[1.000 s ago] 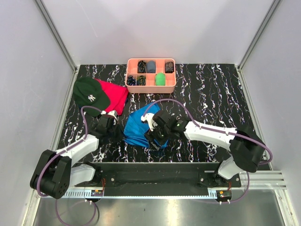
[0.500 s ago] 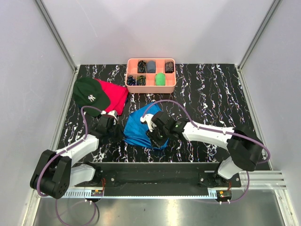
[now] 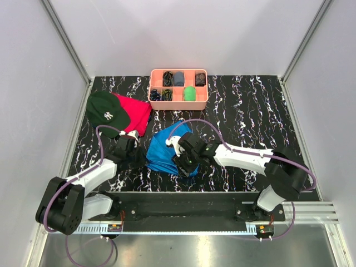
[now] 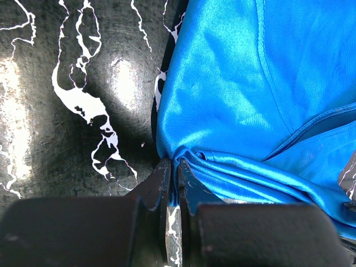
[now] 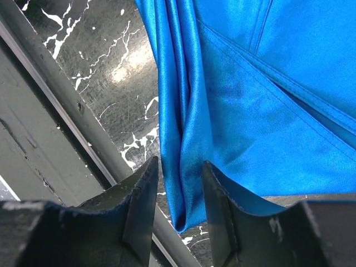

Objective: Fold the napkin, place the utensils inside, and roll it up
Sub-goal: Roll the napkin with the utensil

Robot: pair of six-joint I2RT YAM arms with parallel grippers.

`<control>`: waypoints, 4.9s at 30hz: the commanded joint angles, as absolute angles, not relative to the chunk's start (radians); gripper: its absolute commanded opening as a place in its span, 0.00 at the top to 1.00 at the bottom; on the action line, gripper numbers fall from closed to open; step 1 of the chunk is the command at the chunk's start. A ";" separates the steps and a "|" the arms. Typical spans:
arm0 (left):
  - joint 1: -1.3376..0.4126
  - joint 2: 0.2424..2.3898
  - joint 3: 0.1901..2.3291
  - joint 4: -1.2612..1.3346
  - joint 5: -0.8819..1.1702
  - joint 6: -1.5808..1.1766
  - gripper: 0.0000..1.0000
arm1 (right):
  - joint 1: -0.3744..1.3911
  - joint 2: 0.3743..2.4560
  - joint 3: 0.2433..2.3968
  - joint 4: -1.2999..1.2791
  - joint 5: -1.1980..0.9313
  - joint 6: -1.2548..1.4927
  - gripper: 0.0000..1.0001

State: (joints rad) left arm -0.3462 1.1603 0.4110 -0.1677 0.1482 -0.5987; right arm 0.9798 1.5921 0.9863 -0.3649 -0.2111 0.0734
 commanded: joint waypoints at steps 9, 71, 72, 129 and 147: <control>-0.345 1.167 0.429 -0.196 0.121 -0.577 0.99 | 0.988 1.620 1.023 -0.408 -0.135 0.075 0.49; -0.344 1.227 0.497 -0.264 0.156 -0.578 1.00 | 1.121 1.673 1.149 -0.189 -0.030 -0.199 0.32; -0.344 1.229 0.497 -0.265 0.161 -0.578 1.00 | 1.121 1.684 1.152 -0.183 -0.041 -0.201 0.33; -0.344 1.235 0.500 -0.258 0.187 -0.578 1.00 | 1.100 1.832 1.201 -0.135 -0.012 -0.348 0.32; -0.344 1.226 0.503 -0.258 0.195 -0.577 1.00 | 1.089 1.881 1.184 -0.080 0.008 -0.364 0.31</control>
